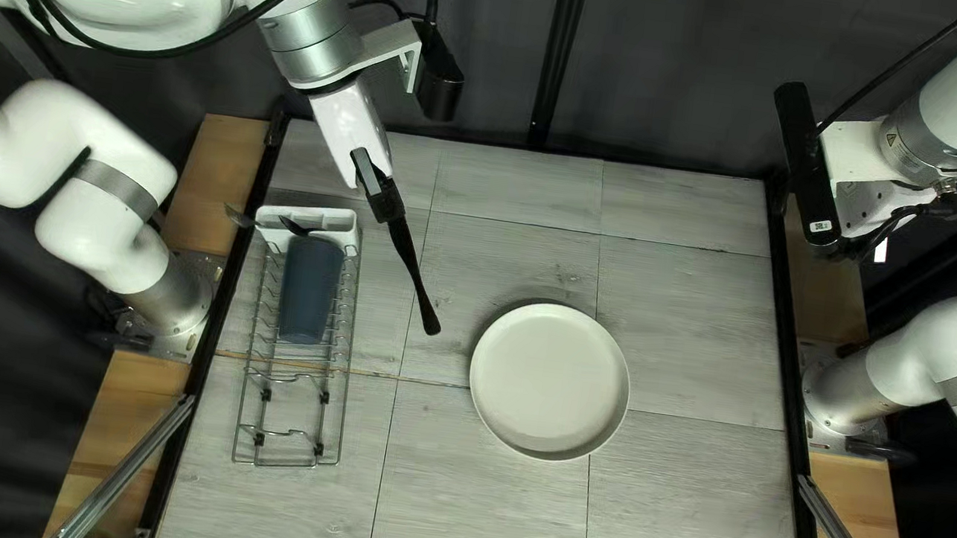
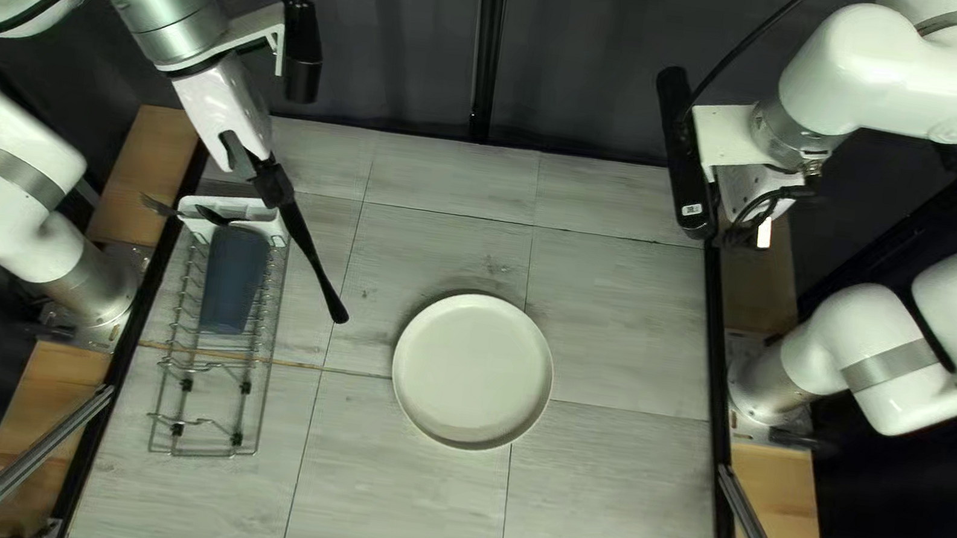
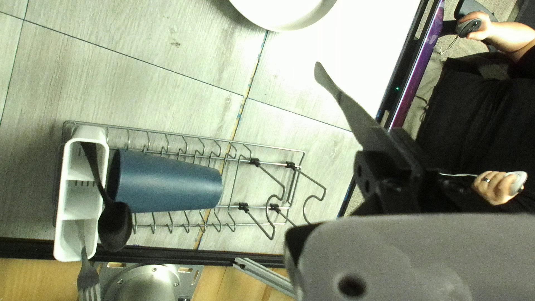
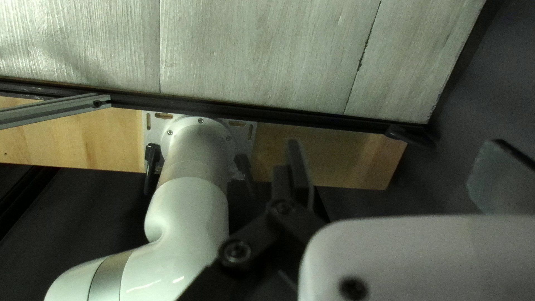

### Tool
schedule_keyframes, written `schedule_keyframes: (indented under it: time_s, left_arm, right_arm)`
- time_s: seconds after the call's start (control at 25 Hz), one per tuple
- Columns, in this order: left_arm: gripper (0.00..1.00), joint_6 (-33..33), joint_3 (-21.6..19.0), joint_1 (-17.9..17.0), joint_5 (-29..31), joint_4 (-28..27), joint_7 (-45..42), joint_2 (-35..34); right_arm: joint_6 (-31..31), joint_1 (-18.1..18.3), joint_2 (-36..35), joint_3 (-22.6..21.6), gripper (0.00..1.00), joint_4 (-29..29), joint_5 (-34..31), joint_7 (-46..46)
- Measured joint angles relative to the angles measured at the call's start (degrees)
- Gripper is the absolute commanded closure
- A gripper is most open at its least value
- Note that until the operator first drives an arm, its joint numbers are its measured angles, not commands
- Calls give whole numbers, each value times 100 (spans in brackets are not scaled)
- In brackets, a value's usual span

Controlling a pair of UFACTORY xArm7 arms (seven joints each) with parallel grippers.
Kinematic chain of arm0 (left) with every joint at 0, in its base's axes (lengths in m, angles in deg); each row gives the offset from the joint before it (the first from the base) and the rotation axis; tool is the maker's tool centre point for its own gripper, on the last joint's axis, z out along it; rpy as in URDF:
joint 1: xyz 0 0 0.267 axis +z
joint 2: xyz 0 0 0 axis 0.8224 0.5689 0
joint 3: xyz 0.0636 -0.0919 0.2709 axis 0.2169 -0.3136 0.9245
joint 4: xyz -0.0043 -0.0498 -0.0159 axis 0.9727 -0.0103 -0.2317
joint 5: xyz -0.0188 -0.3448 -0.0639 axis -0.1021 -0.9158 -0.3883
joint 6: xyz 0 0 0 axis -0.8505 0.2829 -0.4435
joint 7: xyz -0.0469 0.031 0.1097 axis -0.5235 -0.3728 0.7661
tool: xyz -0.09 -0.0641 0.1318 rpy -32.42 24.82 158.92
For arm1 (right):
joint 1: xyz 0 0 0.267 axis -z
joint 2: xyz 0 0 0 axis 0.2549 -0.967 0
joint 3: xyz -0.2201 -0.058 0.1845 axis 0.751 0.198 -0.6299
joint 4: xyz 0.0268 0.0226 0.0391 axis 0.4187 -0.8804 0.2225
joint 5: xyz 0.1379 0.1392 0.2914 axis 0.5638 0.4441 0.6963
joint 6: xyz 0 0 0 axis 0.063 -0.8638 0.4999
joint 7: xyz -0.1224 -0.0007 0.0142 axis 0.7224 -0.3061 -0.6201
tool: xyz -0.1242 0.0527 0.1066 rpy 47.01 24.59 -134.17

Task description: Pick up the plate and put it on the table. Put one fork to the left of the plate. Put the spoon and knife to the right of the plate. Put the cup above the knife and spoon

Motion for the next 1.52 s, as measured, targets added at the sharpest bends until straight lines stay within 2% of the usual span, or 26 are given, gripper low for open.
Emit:
schedule_keyframes:
  time_s: [0.28,0.52,0.64,1.52]
  left_arm:
    - [100,1939,-127,282,-557,1340,-480,-640]
    - [100,4079,-585,393,-1056,2571,-1056,-1018]
    - [100,4704,-806,379,-1285,2952,-1319,-1066]
    - [100,4789,-838,376,-1320,3005,-1357,-1074]
  right_arm:
    - [0,0,0,0,0,0,0,0]
    - [0,0,0,0,0,0,0,0]
    - [0,0,0,0,0,0,0,0]
    - [44,5,-18,-38,0,-27,-15,-26]
